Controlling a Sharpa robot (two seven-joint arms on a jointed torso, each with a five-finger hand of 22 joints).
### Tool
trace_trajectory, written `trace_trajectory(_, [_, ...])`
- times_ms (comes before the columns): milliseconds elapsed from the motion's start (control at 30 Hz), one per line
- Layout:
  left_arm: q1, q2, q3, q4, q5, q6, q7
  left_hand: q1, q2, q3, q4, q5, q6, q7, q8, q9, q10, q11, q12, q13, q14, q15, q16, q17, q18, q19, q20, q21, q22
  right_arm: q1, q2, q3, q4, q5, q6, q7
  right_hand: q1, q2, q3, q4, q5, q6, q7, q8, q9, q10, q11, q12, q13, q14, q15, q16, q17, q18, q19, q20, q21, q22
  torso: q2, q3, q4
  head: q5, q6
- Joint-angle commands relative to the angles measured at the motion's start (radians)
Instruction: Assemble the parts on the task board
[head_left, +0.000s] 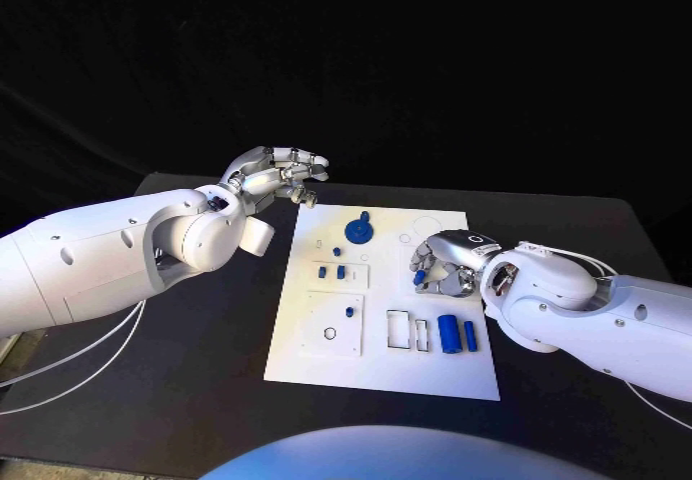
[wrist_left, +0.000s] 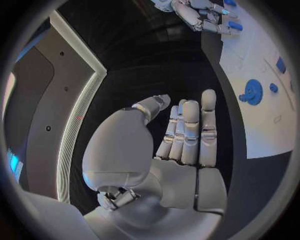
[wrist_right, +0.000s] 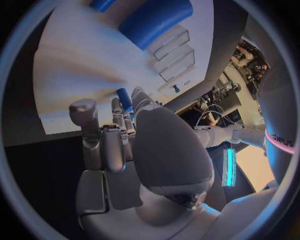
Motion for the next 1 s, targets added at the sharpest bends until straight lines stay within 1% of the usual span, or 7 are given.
trace_trajectory(33, [0.001, 0.001, 0.001, 0.001, -0.002, 0.006, 0.005, -0.003, 0.008, -0.005, 0.001, -0.006, -0.005, -0.002, 0.004, 0.001, 0.002, 0.002, -0.001, -0.001, 0.0, 0.004, -0.002, 0.002, 0.011, -0.005, 0.003, 0.002, -0.001, -0.004, 0.004, 0.0, -0.006, -0.022, 0.006, 0.004, 0.008, 0.002, 0.041, 0.0, -0.009, 0.02, -0.002, 0.002, -0.006, 0.021, -0.001, -0.002, -0.005, 0.039, 0.003, 0.009, 0.006, -0.006, 0.009, -0.001, 0.008, 0.005, 0.0, -0.0005, -0.0002, 0.001, -0.001])
trace_trajectory(233, [0.001, 0.0, 0.001, 0.002, -0.002, 0.006, 0.004, -0.004, 0.009, -0.005, 0.002, -0.006, -0.005, -0.002, 0.005, 0.001, 0.002, 0.002, -0.001, -0.001, 0.0, 0.004, -0.001, 0.002, 0.011, -0.004, 0.003, 0.002, -0.002, -0.007, 0.008, 0.0, -0.013, -0.029, 0.008, 0.002, 0.013, -0.013, 0.124, -0.001, -0.009, 0.047, -0.006, 0.004, -0.014, 0.037, -0.004, -0.005, -0.015, 0.041, 0.0, 0.014, 0.014, -0.008, 0.013, -0.003, 0.019, 0.016, 0.0, -0.0001, 0.0, 0.0, -0.001])
trace_trajectory(367, [0.001, -0.001, 0.001, 0.002, -0.002, 0.006, 0.003, -0.005, 0.011, -0.005, 0.004, -0.006, -0.006, -0.002, 0.005, 0.001, 0.001, 0.002, -0.001, -0.001, 0.0, 0.004, -0.002, 0.001, 0.011, -0.004, 0.003, 0.003, -0.002, -0.009, 0.011, 0.0, -0.015, -0.032, 0.004, 0.0, 0.014, -0.035, 0.231, -0.007, -0.013, 0.069, -0.011, 0.007, -0.018, 0.051, -0.008, -0.005, -0.027, 0.042, -0.003, 0.019, 0.022, -0.01, 0.014, -0.006, 0.028, 0.026, 0.0, -0.0003, -0.0001, -0.003, 0.001])
trace_trajectory(567, [0.001, -0.003, 0.001, 0.003, -0.001, 0.005, 0.002, -0.006, 0.012, -0.005, 0.005, -0.006, -0.007, -0.002, 0.005, 0.001, 0.001, 0.002, -0.001, -0.001, 0.0, 0.004, -0.001, 0.001, 0.011, -0.004, 0.003, 0.003, -0.002, -0.01, 0.012, 0.0, -0.014, -0.036, -0.023, -0.002, -0.001, -0.043, 0.344, -0.023, -0.016, 0.09, -0.019, 0.021, -0.009, 0.08, -0.017, -0.002, -0.032, 0.043, -0.01, 0.024, 0.03, -0.012, 0.018, -0.012, 0.042, 0.039, 0.0, -0.0003, -0.0003, -0.003, -0.001])
trace_trajectory(700, [0.001, -0.003, 0.001, 0.004, -0.001, 0.005, 0.002, -0.007, 0.013, -0.005, 0.006, -0.006, -0.008, -0.002, 0.005, 0.001, 0.001, 0.002, -0.001, -0.002, 0.0, 0.004, -0.002, 0.0, 0.011, -0.003, 0.003, 0.003, -0.003, -0.011, 0.011, 0.0, -0.014, -0.041, -0.06, -0.001, -0.007, -0.042, 0.386, -0.044, -0.017, 0.109, -0.027, 0.038, 0.002, 0.102, -0.025, 0.002, -0.03, 0.045, -0.016, 0.027, 0.035, -0.012, 0.021, -0.017, 0.05, 0.045, 0.0, -0.0005, -0.0002, -0.003, -0.001])
trace_trajectory(867, [0.001, -0.003, 0.001, 0.004, -0.001, 0.005, 0.002, -0.007, 0.013, -0.005, 0.006, -0.006, -0.008, -0.002, 0.005, 0.001, 0.001, 0.002, -0.001, -0.002, 0.0, 0.004, -0.002, 0.0, 0.011, -0.003, 0.003, 0.003, -0.003, -0.011, 0.011, 0.0, -0.012, -0.047, -0.118, 0.002, -0.031, -0.049, 0.446, -0.101, -0.014, 0.13, -0.037, 0.072, 0.032, 0.143, -0.037, 0.006, -0.022, 0.047, -0.027, 0.031, 0.044, -0.014, 0.025, -0.028, 0.06, 0.056, -0.001, -0.0002, 0.0002, -0.003, -0.001])
trace_trajectory(1000, [0.001, -0.003, 0.001, 0.004, -0.001, 0.005, 0.002, -0.007, 0.013, -0.005, 0.006, -0.006, -0.009, -0.001, 0.005, 0.0, 0.001, 0.002, -0.001, -0.002, 0.001, 0.004, -0.001, 0.001, 0.011, -0.003, 0.003, 0.003, -0.003, -0.011, 0.005, 0.0, -0.005, -0.051, -0.146, 0.002, -0.039, -0.051, 0.457, -0.113, -0.013, 0.131, -0.038, 0.077, 0.039, 0.148, -0.039, 0.004, -0.02, 0.047, -0.028, 0.032, 0.045, -0.014, 0.025, -0.029, 0.062, 0.058, -0.001, -0.0001, 0.0, -0.003, -0.001])
